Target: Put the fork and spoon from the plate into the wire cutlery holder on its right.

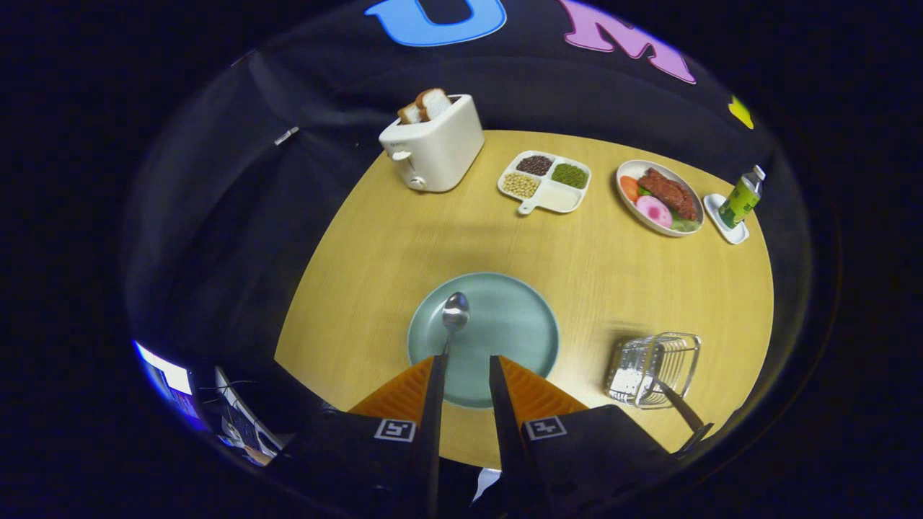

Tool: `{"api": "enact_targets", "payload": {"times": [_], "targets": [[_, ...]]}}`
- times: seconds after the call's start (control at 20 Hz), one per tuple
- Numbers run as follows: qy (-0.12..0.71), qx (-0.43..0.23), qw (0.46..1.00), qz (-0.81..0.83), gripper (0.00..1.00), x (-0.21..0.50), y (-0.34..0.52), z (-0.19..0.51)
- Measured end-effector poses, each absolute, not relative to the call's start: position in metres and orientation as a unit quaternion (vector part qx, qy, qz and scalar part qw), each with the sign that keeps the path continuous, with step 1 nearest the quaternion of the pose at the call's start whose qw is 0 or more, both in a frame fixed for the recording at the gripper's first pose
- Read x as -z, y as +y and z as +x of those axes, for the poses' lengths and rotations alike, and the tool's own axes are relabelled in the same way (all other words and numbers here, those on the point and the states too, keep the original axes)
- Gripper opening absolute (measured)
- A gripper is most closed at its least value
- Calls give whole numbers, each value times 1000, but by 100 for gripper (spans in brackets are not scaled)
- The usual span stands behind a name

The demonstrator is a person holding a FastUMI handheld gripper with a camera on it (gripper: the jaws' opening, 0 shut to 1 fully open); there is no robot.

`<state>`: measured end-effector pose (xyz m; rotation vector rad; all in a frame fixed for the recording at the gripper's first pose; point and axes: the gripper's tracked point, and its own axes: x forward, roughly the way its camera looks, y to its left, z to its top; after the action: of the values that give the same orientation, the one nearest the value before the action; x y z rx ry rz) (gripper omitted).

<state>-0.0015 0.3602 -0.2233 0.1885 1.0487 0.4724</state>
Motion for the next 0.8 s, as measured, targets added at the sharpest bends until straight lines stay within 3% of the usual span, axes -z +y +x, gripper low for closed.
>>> {"api": "enact_targets", "payload": {"times": [0.8], "targets": [[570,-165,805,18,40,339,415,-9]]}}
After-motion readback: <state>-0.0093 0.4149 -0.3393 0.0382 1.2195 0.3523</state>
